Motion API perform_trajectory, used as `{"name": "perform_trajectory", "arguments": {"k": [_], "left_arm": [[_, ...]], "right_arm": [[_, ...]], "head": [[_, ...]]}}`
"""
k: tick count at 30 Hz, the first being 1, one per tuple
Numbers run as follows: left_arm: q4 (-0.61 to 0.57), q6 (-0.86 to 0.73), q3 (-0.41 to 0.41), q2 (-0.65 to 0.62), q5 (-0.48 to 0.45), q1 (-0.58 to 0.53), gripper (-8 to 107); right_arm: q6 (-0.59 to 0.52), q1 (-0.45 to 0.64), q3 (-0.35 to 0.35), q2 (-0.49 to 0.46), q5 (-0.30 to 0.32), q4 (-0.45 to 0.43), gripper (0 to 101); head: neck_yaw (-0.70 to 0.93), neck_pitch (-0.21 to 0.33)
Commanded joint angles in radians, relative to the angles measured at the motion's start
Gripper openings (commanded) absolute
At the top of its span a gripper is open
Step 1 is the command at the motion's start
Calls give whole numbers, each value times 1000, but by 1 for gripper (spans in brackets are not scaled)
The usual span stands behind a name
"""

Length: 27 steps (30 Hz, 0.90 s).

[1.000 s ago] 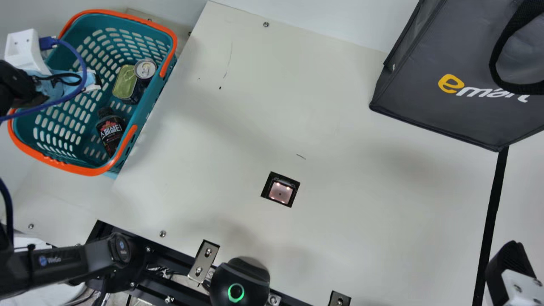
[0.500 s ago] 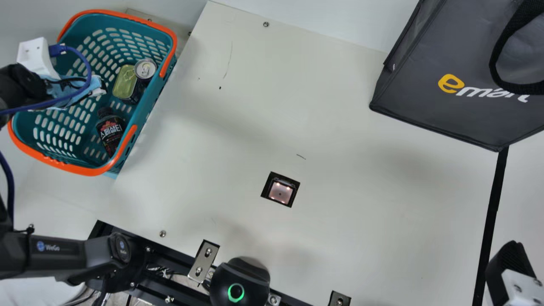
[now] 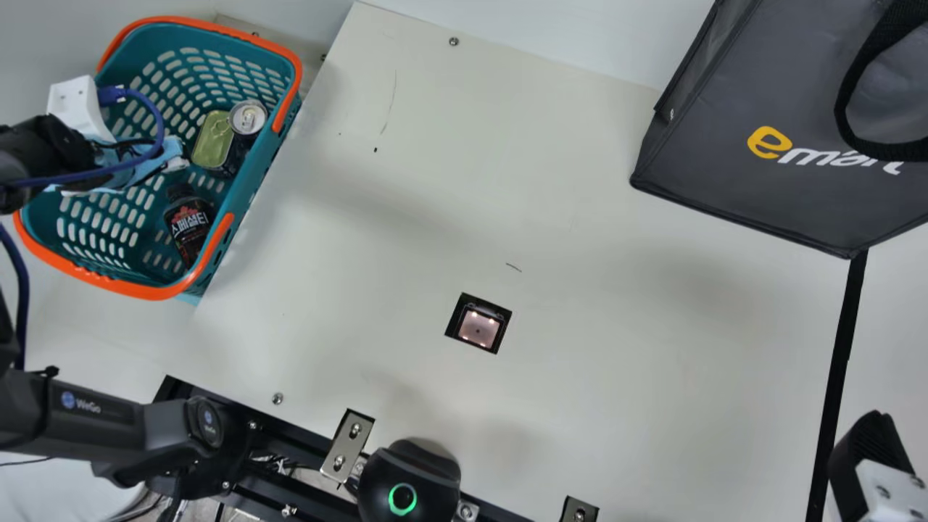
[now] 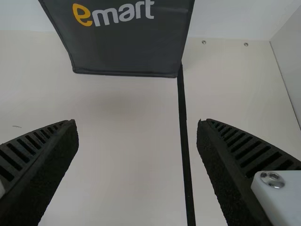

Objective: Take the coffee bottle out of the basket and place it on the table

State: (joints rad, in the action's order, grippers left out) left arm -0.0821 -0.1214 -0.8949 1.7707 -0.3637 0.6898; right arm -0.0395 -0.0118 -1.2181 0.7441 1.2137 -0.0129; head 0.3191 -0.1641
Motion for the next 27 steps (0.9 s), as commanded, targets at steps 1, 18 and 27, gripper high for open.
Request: {"name": "perform_trajectory", "arguments": {"k": [1, 18, 27], "left_arm": [[-4, -4, 4, 9, 10, 5, 90], [-32, -44, 24, 92, 72, 15, 90], [-28, -33, 21, 131, 89, 17, 90]], "right_arm": [[0, 0, 0, 0, 0, 0, 91], [0, 0, 0, 0, 1, 0, 91], [0, 0, 0, 0, 1, 0, 91]], "head": [[2, 26], [2, 26], [2, 26]]}}
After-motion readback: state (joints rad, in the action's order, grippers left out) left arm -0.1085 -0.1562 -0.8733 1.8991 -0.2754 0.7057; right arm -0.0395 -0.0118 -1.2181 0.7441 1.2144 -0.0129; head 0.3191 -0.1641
